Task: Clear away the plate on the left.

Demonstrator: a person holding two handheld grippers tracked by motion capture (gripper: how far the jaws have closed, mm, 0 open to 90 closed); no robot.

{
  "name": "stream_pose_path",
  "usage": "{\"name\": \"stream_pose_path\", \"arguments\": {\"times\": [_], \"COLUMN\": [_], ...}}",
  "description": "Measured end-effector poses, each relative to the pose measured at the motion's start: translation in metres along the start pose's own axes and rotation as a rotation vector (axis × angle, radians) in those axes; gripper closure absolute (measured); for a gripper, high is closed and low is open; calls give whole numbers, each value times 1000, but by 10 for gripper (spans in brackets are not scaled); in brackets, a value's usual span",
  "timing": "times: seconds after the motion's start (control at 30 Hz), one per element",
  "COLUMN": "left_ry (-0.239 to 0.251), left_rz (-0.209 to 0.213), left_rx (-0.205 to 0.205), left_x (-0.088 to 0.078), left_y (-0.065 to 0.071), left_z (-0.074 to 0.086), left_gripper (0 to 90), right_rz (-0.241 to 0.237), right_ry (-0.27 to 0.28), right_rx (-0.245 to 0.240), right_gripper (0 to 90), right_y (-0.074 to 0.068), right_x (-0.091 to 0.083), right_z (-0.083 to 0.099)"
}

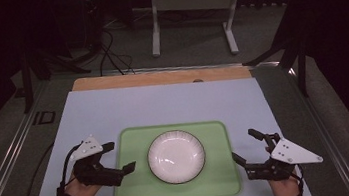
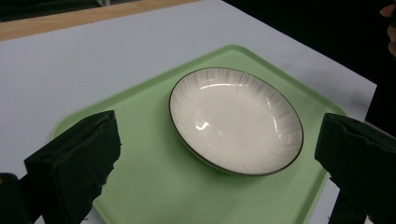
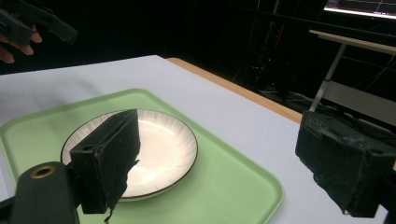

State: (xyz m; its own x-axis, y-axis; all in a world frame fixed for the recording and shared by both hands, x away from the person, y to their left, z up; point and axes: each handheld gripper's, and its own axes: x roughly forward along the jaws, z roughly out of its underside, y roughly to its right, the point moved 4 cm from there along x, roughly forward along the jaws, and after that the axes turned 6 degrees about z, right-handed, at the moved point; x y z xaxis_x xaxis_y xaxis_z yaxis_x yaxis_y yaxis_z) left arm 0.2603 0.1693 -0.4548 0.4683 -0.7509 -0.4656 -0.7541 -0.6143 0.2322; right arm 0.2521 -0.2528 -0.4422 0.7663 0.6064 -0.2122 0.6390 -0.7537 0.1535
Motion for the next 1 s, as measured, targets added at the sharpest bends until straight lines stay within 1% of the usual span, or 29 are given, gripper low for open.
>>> {"name": "stream_pose_path", "arguments": {"times": [0.03, 0.07, 0.1, 0.13, 0.17, 0.23, 0.27, 0.33, 0.4, 0.43, 0.5, 0.63, 0.7, 0.77, 0.83, 0.87, 0.97, 1.0], "left_ry": [-1, -1, -3, -4, 1, 3, 9, 19, 29, 29, 28, 28, 27, 42, 46, 60, 57, 58], "left_rz": [11, 11, 26, 17, 10, 8, 9, 38, 48, 48, 40, 36, 29, 27, 19, 13, 13, 13], "left_rx": [-4, -4, -14, -17, -11, -9, -7, -5, 9, 9, 26, 29, 33, 35, 39, 43, 37, 32], "left_x": [-2, -2, -3, -4, -5, -5, -5, -6, -6, -6, -5, -3, -1, -1, -1, -1, -1, 0], "left_y": [1, 1, 1, -1, -2, -3, -6, -8, -10, -10, -13, -14, -16, -17, -18, -19, -21, -22], "left_z": [4, 4, 5, 9, 11, 12, 15, 17, 19, 19, 22, 24, 29, 30, 31, 32, 34, 36], "left_gripper": [5, 5, 6, 5, 5, 5, 5, 5, 5, 5, 5, 5, 5, 5, 5, 5, 5, 5], "right_rz": [-1, -1, 0, 0, 1, 0, -2, -4, -5, -5, -5, -5, -7, -8, -11, -13, -14, -16], "right_ry": [-1, -1, -1, 1, 1, 1, -2, -5, -5, -5, -4, -7, -6, -7, -10, -9, -9, -9], "right_rx": [0, 0, -1, 0, 1, 0, -1, -1, -2, -1, 2, 4, 2, 0, 9, 15, 21, 32], "right_gripper": [134, 134, 134, 134, 134, 134, 134, 134, 134, 134, 134, 134, 134, 134, 134, 134, 134, 134], "right_y": [0, 0, 0, 0, 0, 0, 0, -1, -1, -1, -1, 0, -2, -2, -1, -1, 0, 1], "right_x": [0, 0, 0, 0, 0, 0, 0, 1, 1, 1, 1, 1, 1, 1, 1, 1, 1, 1], "right_z": [0, 0, 0, 0, 0, 0, 0, 0, 0, 0, 0, 1, 1, 2, 3, 4, 5, 6]}}
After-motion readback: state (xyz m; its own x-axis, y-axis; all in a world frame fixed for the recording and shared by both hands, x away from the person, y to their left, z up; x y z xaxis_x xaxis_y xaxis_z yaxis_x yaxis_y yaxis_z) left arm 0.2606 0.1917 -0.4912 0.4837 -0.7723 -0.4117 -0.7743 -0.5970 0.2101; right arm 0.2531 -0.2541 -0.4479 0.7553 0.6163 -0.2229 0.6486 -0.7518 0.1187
